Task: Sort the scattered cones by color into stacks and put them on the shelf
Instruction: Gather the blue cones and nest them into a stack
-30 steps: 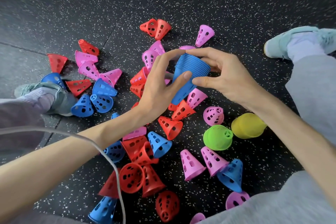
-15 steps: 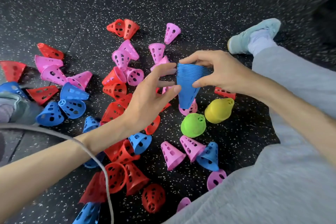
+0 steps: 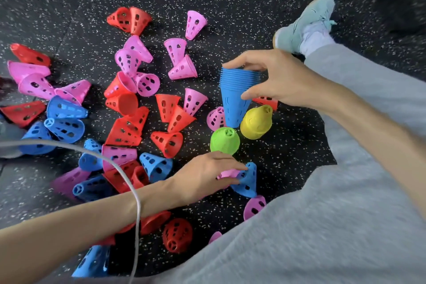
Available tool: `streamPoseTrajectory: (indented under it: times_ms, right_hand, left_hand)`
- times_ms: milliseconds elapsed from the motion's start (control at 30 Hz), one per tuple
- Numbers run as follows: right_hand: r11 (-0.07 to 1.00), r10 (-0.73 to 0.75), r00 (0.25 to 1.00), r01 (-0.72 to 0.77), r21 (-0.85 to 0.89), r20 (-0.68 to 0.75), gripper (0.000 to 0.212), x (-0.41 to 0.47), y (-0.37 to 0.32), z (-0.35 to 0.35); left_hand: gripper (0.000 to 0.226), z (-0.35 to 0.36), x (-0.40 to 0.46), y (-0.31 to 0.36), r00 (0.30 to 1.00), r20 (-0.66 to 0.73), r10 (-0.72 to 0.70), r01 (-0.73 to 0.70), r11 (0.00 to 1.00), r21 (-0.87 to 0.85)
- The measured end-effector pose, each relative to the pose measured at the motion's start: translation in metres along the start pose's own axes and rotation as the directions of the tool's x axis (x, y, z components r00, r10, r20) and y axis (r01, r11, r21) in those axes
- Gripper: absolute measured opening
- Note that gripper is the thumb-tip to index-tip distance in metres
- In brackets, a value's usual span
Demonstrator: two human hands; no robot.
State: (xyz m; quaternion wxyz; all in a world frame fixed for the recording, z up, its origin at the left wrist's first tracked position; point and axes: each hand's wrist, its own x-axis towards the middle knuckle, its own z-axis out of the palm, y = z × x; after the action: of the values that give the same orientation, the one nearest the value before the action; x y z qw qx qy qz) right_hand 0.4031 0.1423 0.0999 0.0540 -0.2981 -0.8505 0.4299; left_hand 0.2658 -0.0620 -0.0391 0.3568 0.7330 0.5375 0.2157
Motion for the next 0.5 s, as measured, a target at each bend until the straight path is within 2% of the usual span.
streamPoseTrajectory:
  times_ms: [67,167,267,333,500]
  right_hand:
    - [1.0,0.011,1.0,-0.011,-0.004,-0.015,0.064,-0.004,0.004,0.001]
    - [1.0,0.025,0.999,-0.026,-0.013,-0.034,0.065,-0.01,0.009,0.003]
    - [0.999,0.035,0.999,-0.035,-0.023,-0.038,0.066,-0.013,0.012,0.005]
    - [0.999,0.033,0.999,-0.034,-0.04,-0.039,0.066,-0.011,0.012,0.005]
    - [0.999,0.004,0.999,-0.006,-0.052,-0.037,0.065,-0.007,0.007,0.003]
  left_hand:
    - [0.034,0.015,0.003,-0.008,1.0,0.01,-0.013,0.013,0.999,0.033]
    - [0.032,0.031,0.013,-0.014,0.999,0.0,0.042,-0.042,0.995,0.093]
    - [0.021,0.04,0.023,-0.014,0.998,-0.04,0.055,-0.051,0.993,0.107]
    - [0.011,0.044,0.025,-0.013,0.999,-0.012,0.052,-0.05,0.993,0.105]
    - [0.021,0.041,0.019,-0.006,1.0,-0.01,0.02,-0.019,0.995,0.096]
